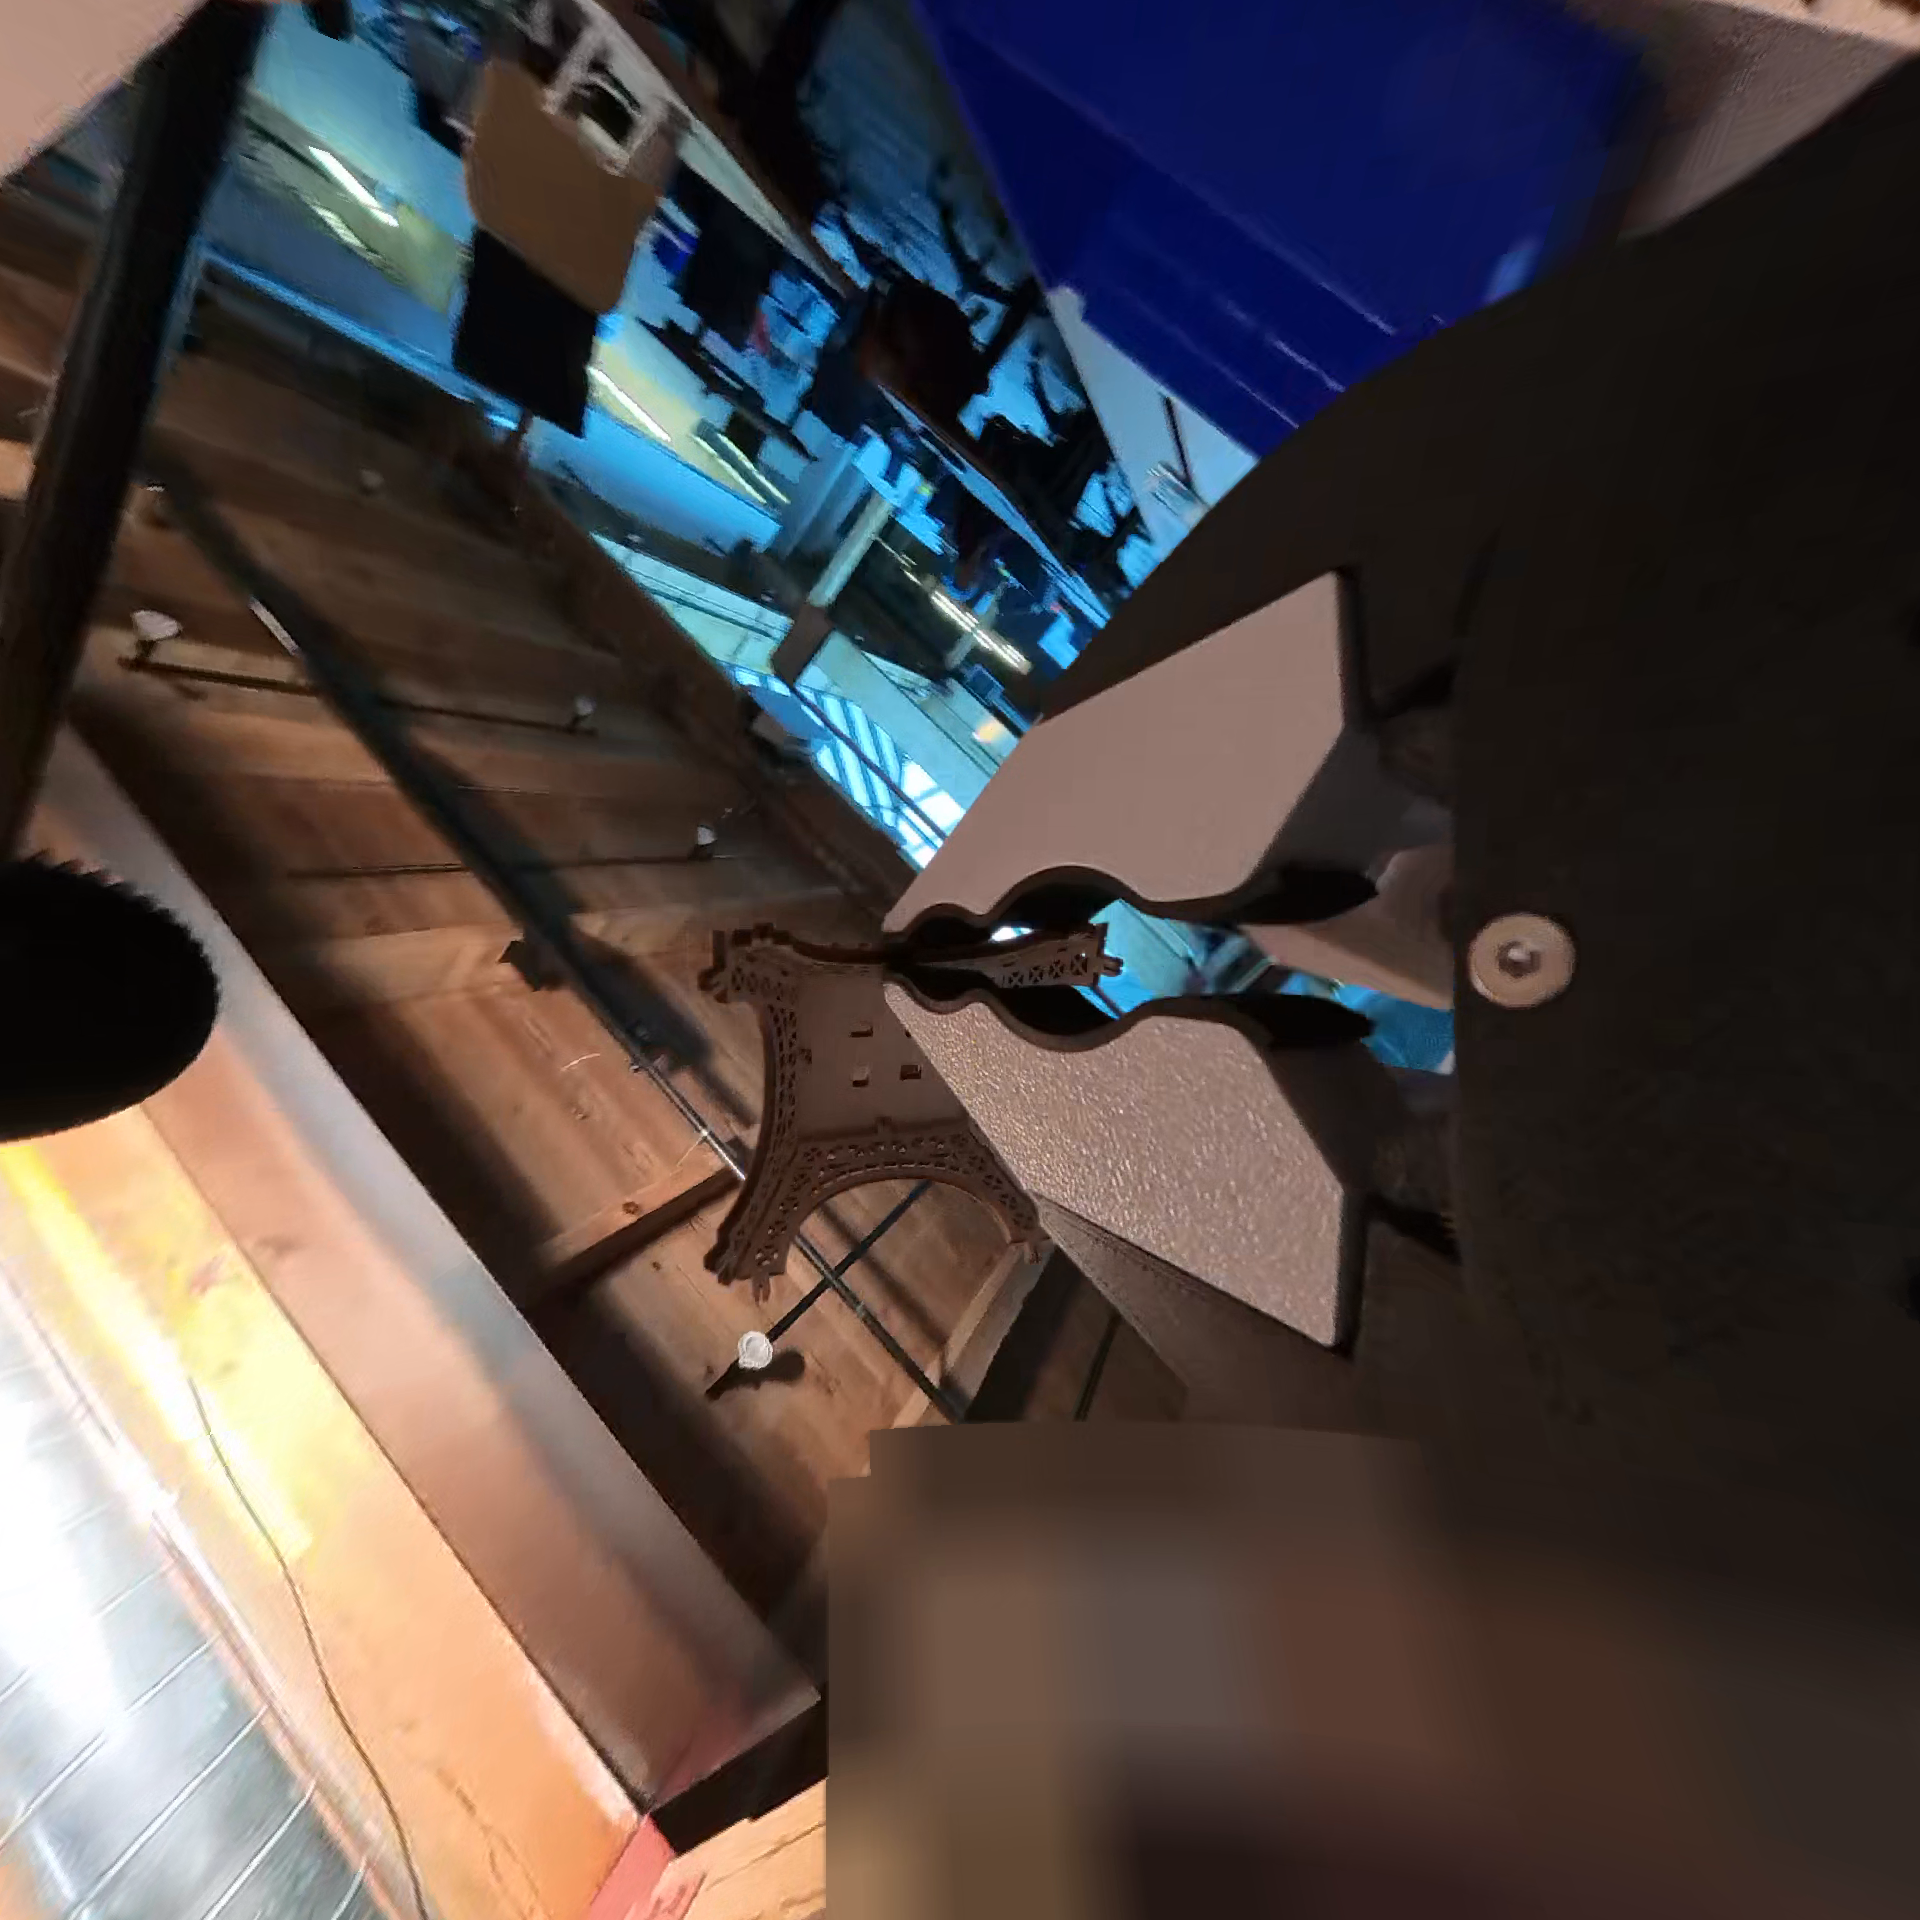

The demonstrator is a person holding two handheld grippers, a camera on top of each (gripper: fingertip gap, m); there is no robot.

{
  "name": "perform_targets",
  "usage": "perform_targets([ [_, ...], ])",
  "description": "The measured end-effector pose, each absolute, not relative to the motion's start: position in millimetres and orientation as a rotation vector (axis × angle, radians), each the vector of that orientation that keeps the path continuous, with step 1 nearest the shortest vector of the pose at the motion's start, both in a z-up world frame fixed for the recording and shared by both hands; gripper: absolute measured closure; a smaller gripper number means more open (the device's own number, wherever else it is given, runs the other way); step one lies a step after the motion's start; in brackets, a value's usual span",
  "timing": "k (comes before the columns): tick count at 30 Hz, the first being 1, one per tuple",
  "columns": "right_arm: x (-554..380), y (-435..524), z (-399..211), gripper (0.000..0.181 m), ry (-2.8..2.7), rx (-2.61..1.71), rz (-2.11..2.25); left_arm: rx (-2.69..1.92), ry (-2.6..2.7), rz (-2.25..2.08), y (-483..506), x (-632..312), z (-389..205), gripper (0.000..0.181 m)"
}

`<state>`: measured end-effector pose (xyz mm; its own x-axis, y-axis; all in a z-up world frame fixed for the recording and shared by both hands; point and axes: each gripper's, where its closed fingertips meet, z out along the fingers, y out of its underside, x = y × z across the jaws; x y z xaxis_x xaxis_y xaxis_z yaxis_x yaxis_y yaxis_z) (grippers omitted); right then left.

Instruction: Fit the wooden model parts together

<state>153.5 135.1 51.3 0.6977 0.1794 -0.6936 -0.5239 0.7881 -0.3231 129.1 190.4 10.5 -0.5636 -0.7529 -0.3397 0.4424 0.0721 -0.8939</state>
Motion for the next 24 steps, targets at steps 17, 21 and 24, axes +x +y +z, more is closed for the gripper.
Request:
perform_targets([
  [17,131,165,3,0.18,0.733,-0.481,0.783,-0.301,1.555,-1.61,161,114,8,0.163],
  [21,132,168,-1,0.18,0.739,-0.475,0.805,-0.308,1.561,-1.577,163,116,6,0.166],
  [24,133,170,-5,0.18,0.75,-0.486,0.799,-0.311,1.558,-1.545,165,118,5,0.167],
])
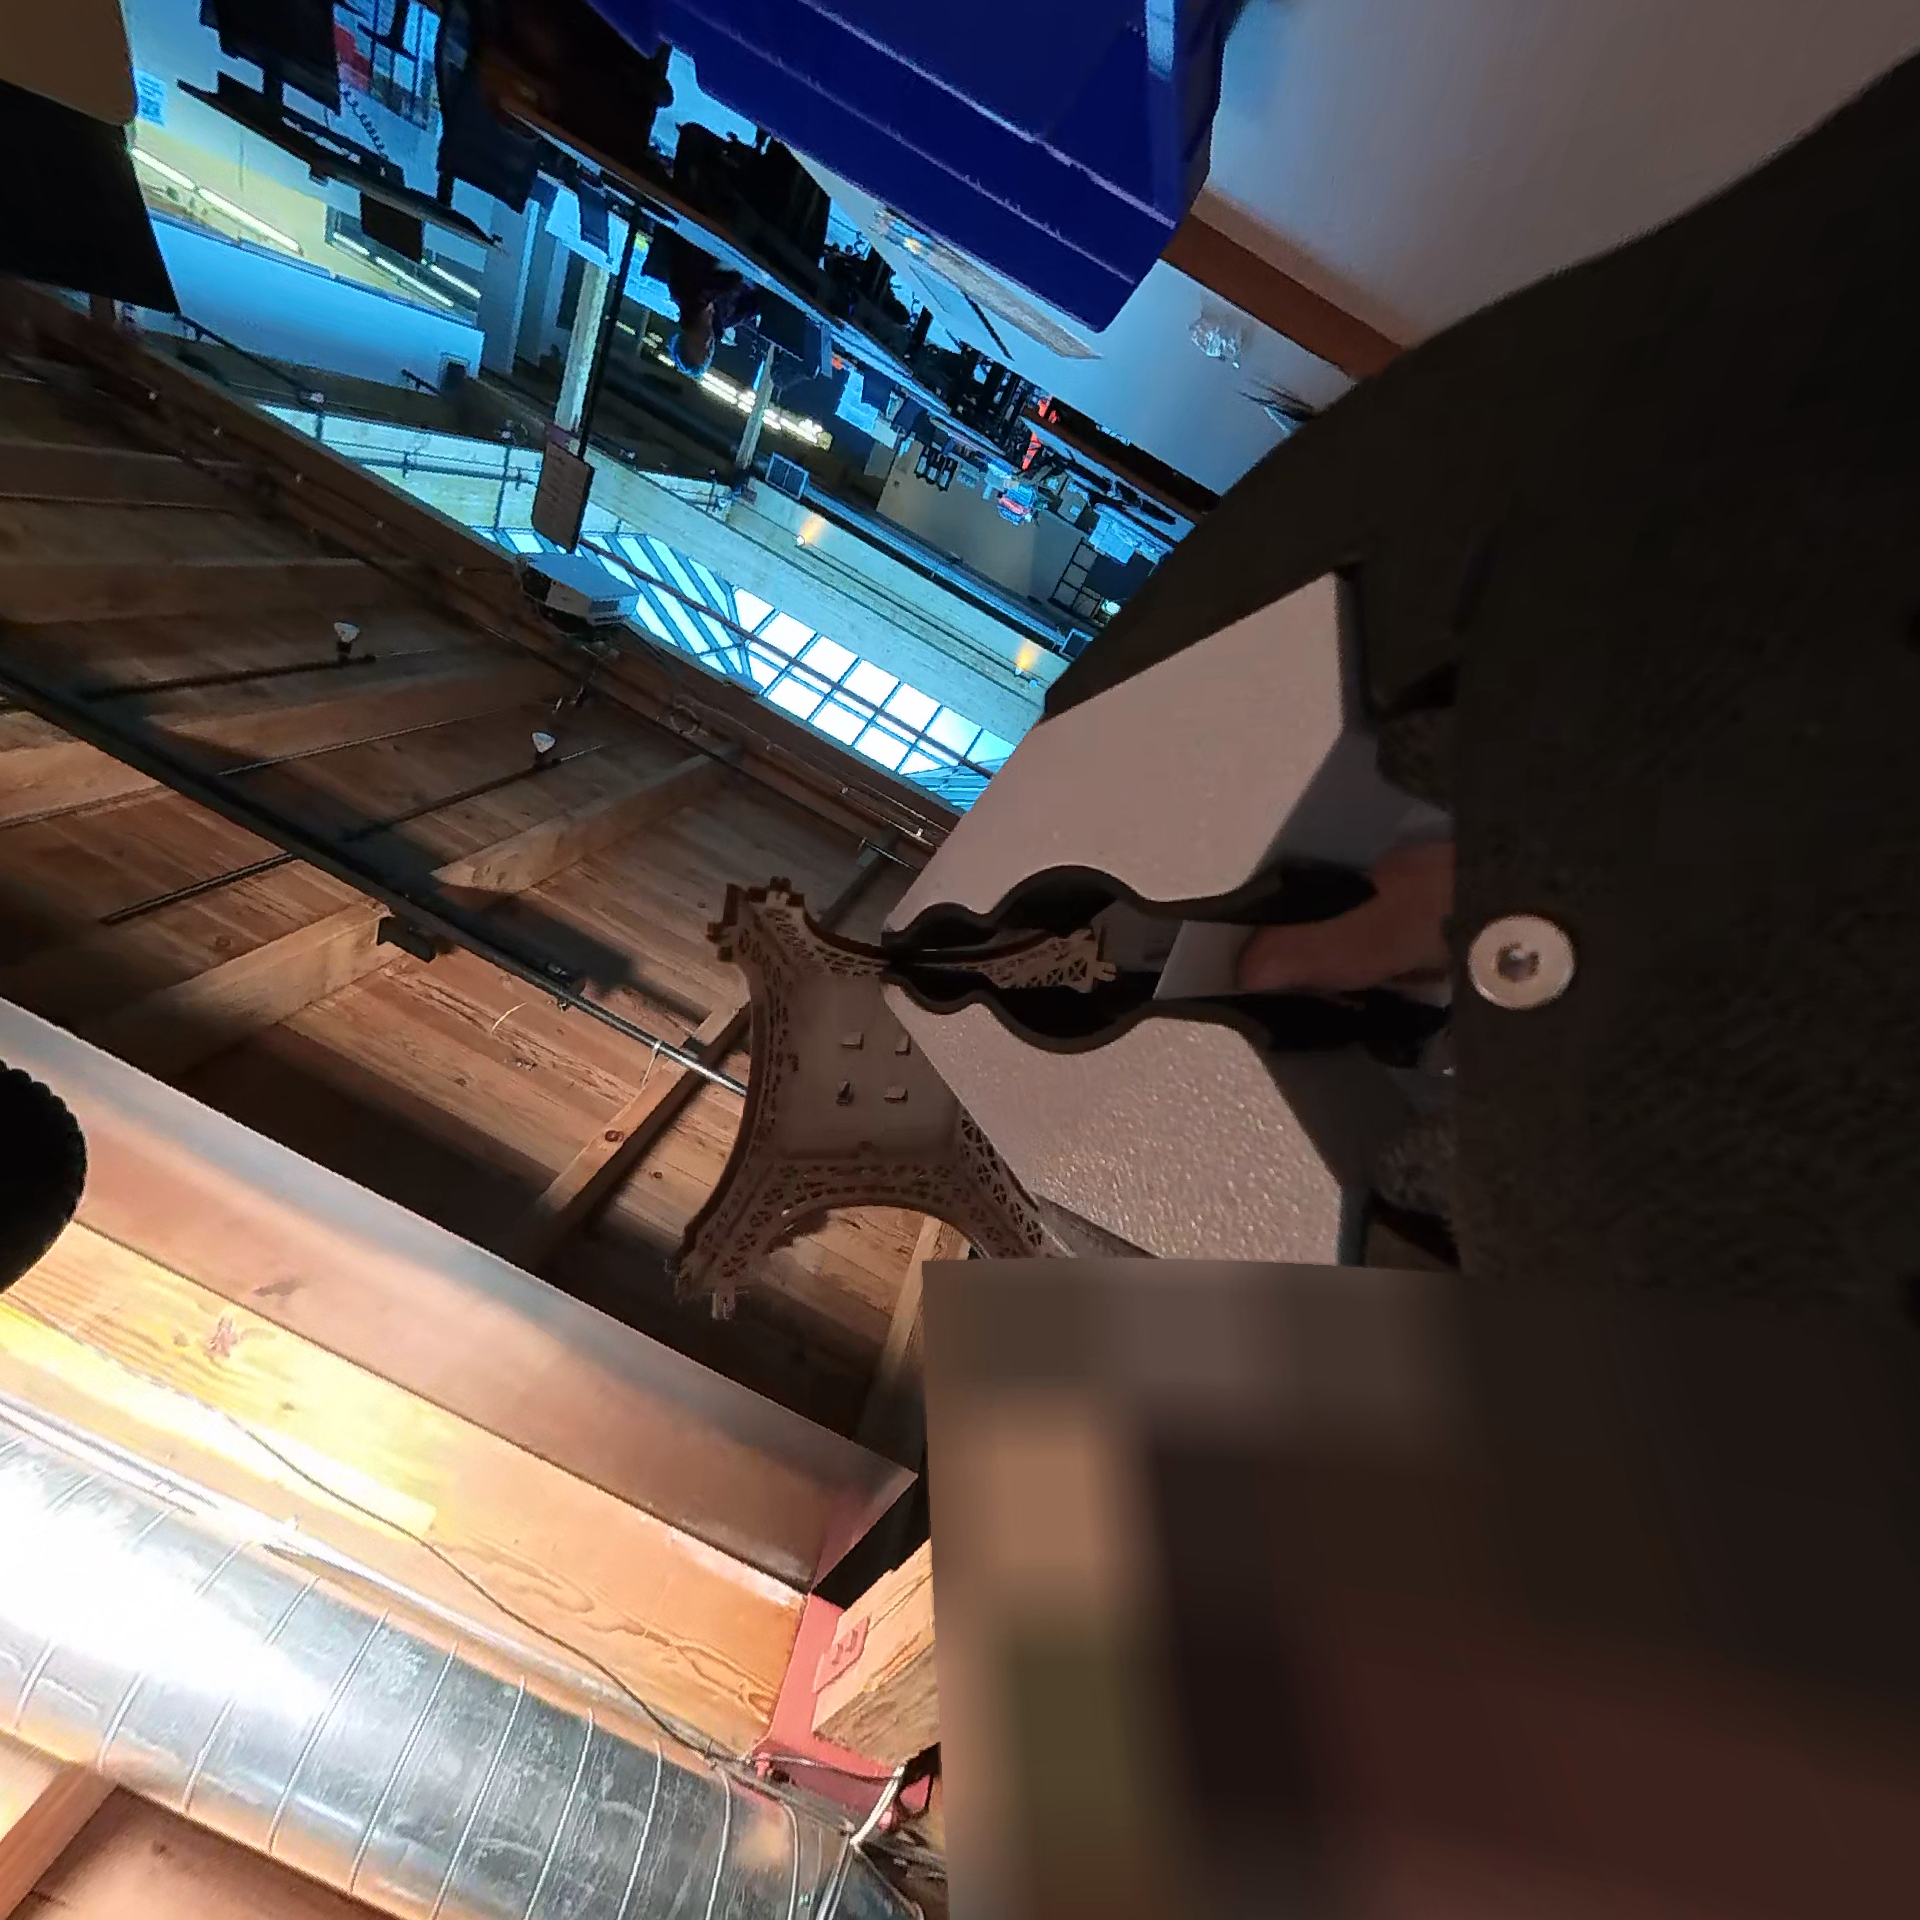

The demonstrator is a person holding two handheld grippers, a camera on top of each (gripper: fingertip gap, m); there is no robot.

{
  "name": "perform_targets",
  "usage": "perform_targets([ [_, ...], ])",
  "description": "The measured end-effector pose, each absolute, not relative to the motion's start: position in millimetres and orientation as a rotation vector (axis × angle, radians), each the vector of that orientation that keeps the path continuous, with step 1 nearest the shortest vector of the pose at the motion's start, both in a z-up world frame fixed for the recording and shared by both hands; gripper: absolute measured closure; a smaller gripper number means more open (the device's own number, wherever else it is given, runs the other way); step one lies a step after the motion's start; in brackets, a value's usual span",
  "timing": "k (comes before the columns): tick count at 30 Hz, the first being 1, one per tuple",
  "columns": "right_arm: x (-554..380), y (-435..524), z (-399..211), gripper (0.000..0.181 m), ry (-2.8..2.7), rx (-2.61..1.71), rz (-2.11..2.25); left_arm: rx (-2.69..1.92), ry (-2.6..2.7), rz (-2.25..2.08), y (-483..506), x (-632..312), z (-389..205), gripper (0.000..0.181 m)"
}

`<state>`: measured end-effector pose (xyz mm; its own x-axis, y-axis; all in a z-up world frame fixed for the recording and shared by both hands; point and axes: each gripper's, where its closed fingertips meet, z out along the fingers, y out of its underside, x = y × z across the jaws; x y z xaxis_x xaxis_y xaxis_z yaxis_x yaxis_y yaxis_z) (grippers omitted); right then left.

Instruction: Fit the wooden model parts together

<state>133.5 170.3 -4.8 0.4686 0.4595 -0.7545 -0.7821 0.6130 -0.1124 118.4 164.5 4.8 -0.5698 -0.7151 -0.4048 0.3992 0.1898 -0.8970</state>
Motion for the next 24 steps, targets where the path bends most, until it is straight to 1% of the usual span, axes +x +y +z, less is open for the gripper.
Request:
perform_targets([
  [11,134.0,172.5,-9.1,0.18,0.757,-0.484,0.815,-0.277,1.551,-1.401,164.9,120.0,3.7,0.168],
  [24,135.9,174.5,-11.3,0.18,0.757,-0.503,0.799,-0.286,1.54,-1.359,167.6,123.1,2.2,0.17],
])
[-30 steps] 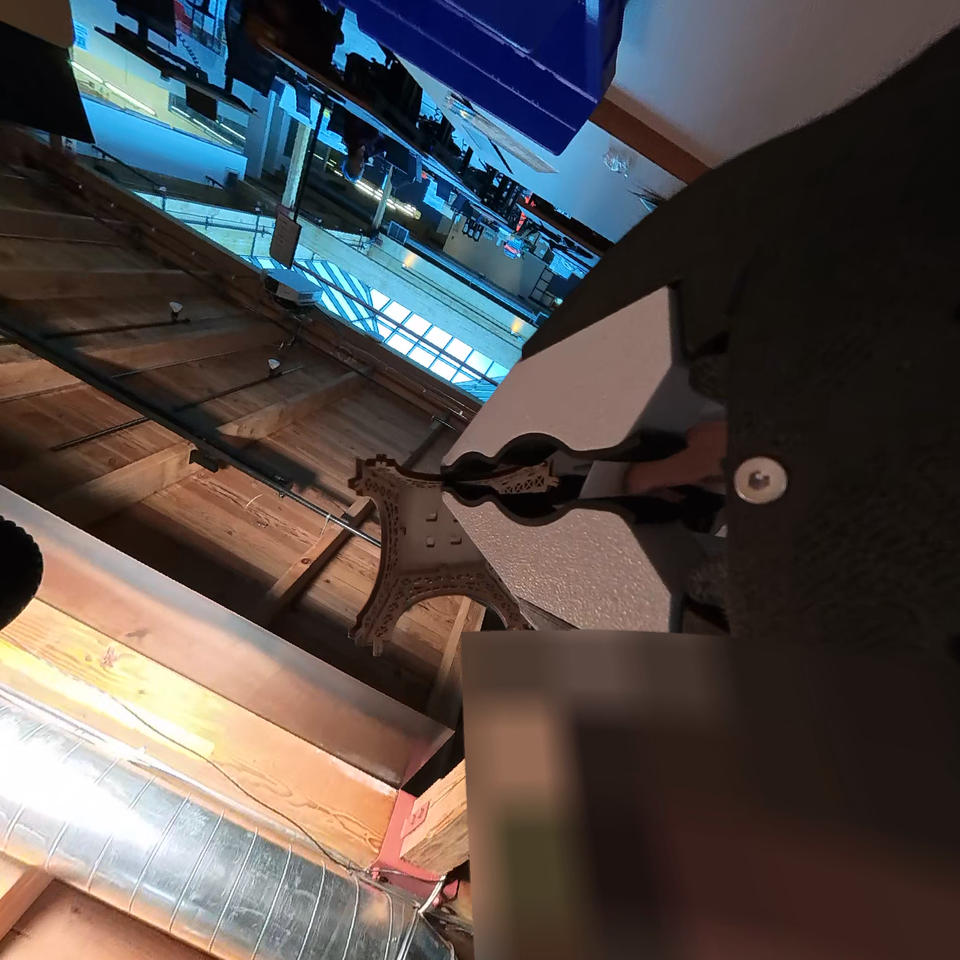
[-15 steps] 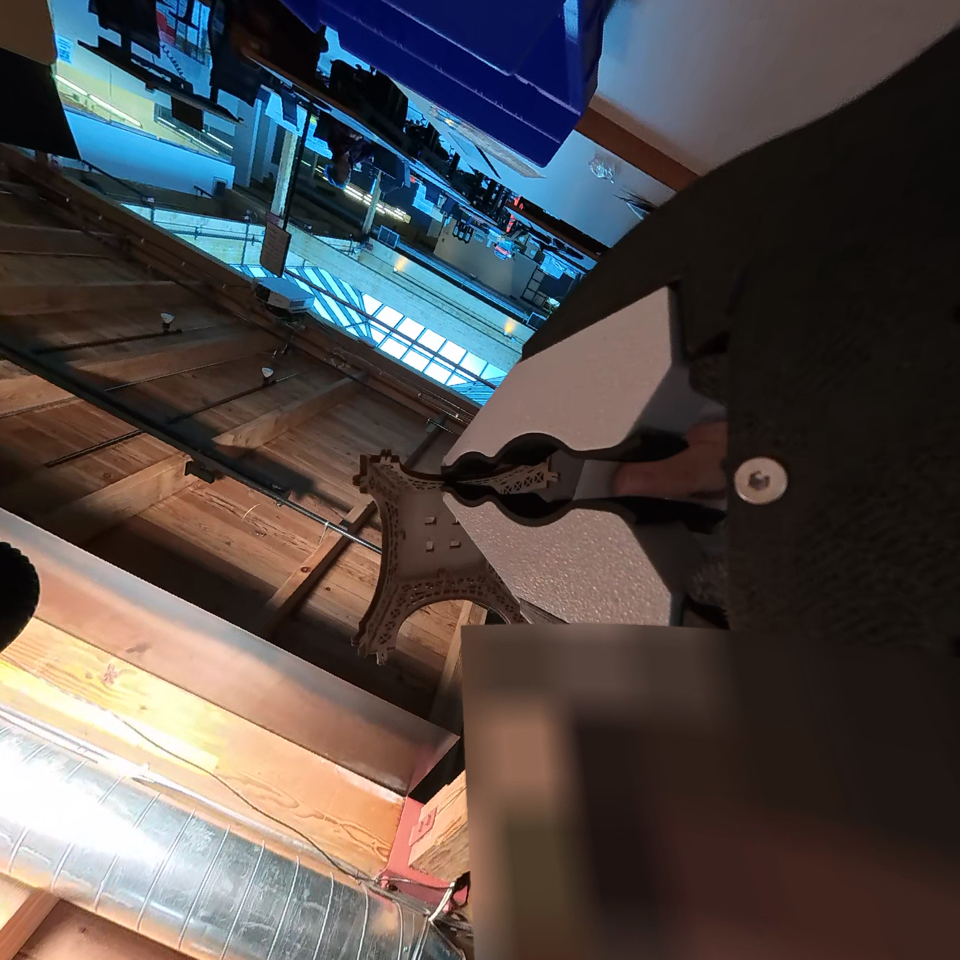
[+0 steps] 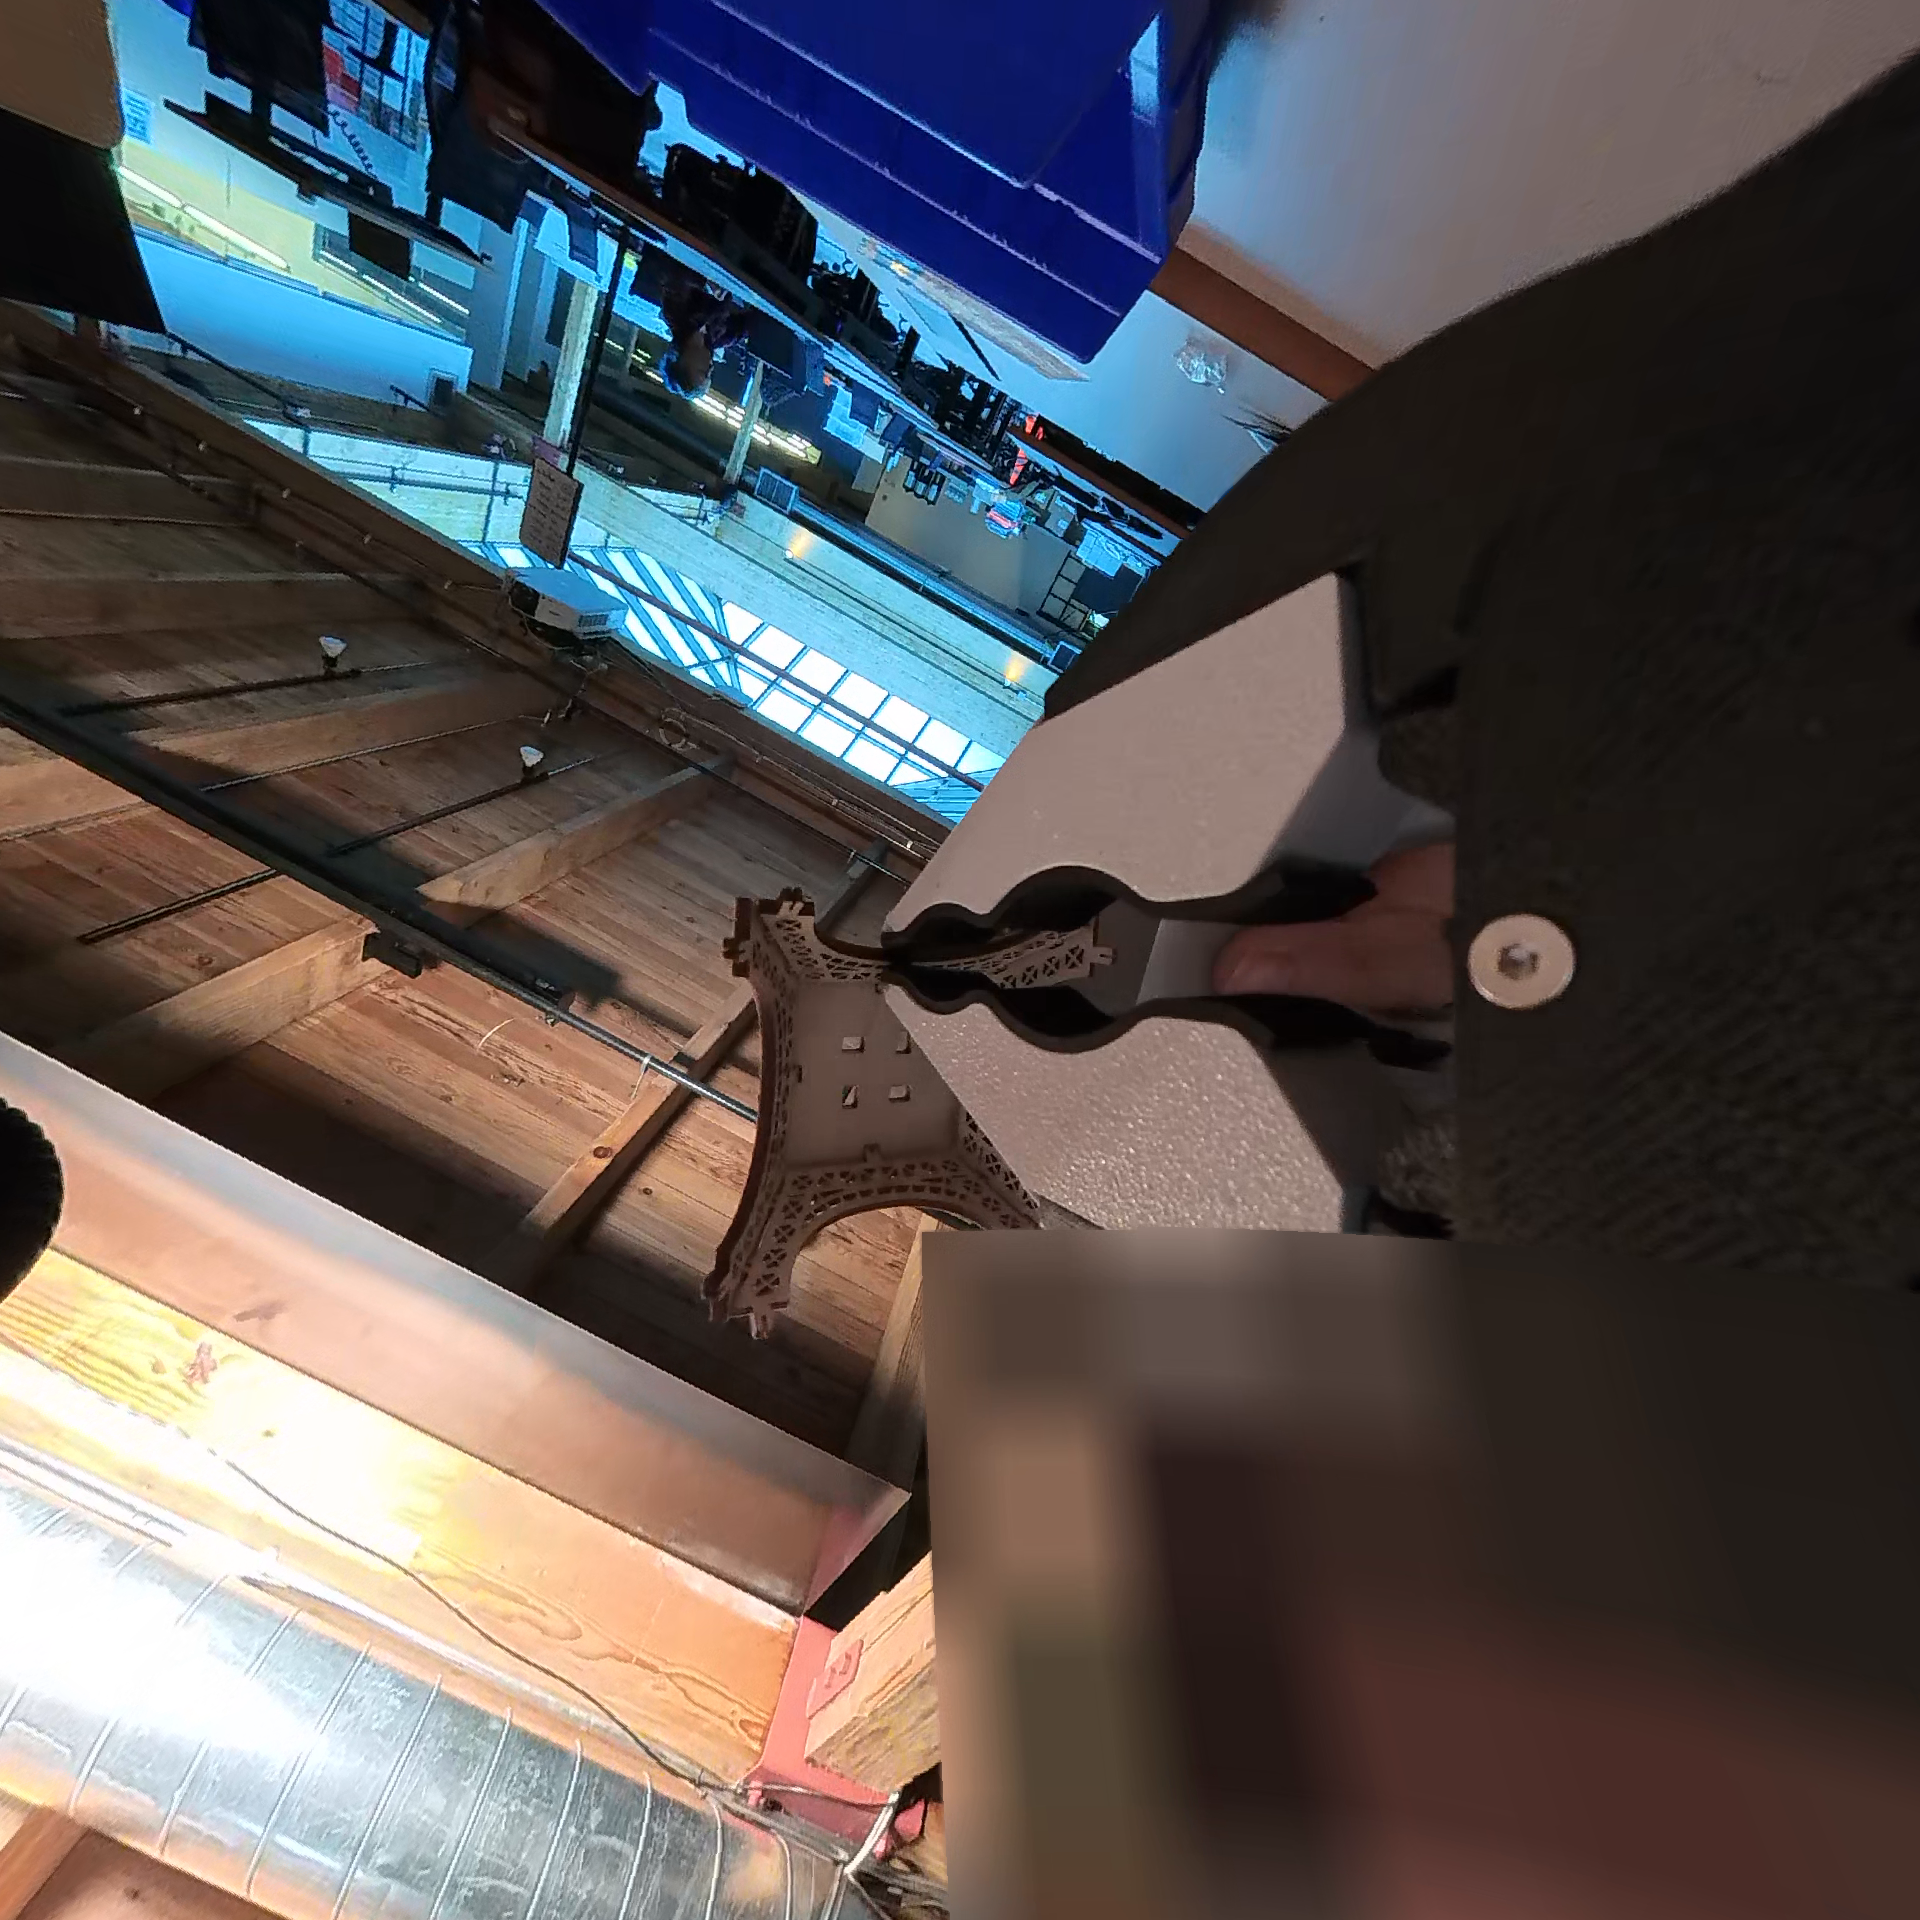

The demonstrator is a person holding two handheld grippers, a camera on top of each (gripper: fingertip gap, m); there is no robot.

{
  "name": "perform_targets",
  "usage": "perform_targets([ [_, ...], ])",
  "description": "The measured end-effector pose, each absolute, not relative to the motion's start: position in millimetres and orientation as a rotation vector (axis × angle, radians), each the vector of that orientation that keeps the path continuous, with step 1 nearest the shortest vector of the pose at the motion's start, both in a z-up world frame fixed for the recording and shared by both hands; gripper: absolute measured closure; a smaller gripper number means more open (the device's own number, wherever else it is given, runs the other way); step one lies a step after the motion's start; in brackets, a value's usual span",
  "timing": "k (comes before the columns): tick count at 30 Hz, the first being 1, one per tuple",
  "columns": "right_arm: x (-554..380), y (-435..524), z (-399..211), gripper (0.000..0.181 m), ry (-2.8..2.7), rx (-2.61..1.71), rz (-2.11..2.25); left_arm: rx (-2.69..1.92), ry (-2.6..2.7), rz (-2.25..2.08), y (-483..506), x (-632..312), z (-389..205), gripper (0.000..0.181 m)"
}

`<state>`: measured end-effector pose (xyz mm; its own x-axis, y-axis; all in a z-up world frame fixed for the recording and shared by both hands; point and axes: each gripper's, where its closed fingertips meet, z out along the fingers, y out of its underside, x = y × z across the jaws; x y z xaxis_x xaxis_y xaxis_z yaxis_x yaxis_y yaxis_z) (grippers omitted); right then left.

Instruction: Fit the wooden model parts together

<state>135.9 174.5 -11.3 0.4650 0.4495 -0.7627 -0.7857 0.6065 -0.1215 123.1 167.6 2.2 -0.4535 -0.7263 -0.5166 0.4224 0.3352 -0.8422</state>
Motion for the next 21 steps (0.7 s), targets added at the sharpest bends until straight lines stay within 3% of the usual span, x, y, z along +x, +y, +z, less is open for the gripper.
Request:
perform_targets([
  [4,133,169,-2,0.18,0.671,-0.477,0.807,-0.197,1.487,-1.392,162,116,8,0.167],
  [9,127,148,14,0.18,0.463,-0.358,0.92,-0.135,1.487,-1.416,148,103,10,0.142],
  [21,99,128,31,0.181,0.201,-0.338,1.0,-0.031,1.486,-1.418,136,87,11,0.145],
])
